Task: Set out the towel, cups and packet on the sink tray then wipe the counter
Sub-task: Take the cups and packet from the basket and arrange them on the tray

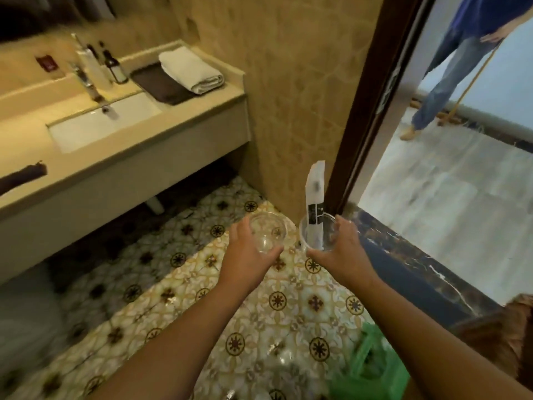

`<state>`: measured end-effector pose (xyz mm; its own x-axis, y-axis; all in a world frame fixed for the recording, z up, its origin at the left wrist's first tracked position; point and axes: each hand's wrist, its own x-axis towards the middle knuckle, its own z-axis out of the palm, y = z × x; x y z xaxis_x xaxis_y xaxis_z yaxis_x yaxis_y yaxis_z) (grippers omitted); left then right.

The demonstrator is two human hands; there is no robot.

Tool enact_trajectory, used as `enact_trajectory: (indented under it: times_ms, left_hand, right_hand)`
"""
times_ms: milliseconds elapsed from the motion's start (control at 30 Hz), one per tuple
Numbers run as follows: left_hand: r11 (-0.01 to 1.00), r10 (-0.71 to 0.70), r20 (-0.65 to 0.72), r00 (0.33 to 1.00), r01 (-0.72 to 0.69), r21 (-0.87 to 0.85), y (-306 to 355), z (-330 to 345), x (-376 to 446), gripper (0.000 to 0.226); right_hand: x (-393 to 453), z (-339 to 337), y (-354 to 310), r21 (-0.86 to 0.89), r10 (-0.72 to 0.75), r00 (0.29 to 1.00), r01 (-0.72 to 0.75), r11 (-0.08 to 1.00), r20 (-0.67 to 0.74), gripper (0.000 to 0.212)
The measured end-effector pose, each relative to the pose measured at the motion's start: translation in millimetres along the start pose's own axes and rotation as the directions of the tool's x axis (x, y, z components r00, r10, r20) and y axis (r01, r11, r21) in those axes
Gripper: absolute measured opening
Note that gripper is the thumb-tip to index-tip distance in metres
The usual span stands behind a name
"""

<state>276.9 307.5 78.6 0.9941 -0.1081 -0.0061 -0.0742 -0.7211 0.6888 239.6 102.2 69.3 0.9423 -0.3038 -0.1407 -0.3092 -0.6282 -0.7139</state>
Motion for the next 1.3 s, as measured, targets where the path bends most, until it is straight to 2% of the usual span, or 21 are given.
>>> enact_trajectory:
  times_ms: [333,700,833,933,1067,1200,1300]
  left_hand:
    - [0.989,-0.141,-0.164,0.976,0.134,-0.057,-69,-60,138,0.100]
    - [0.973,-0.230,-0.371,0.900,0.204,-0.108,-89,-108,366,0.095]
    - [0.957,-0.286,-0.403,0.869,0.241,-0.161,-106,-129,429,0.092]
    - [0.952,-0.306,-0.420,0.855,0.270,-0.142,-132,-146,482,0.094]
    - [0.959,-0.282,-0.461,0.841,0.256,-0.121,-171,-165,563,0.082]
    - [0.951,-0.307,-0.467,0.829,0.286,-0.117,-216,-193,654,0.092]
    - [0.951,-0.309,-0.460,0.833,0.283,-0.127,-243,-221,720,0.094]
  right_hand:
    - [152,70,-99,-0.014,-0.187,0.979,0.189,0.982,0.086,0.106]
    - [410,115,-225,-0.004,-0.276,0.944,0.281,0.960,0.182,0.113]
    - [481,139,-274,0.054,-0.302,0.923,0.297,0.953,0.237,0.113]
    - [529,168,-309,0.034,-0.329,0.915,0.330,0.943,0.235,0.110]
    - [595,212,-353,-0.013,-0.352,0.909,0.364,0.931,0.223,0.106]
    - [664,251,-402,-0.060,-0.330,0.916,0.352,0.934,0.230,0.106]
    - [713,272,-442,-0.023,-0.318,0.918,0.332,0.943,0.236,0.106]
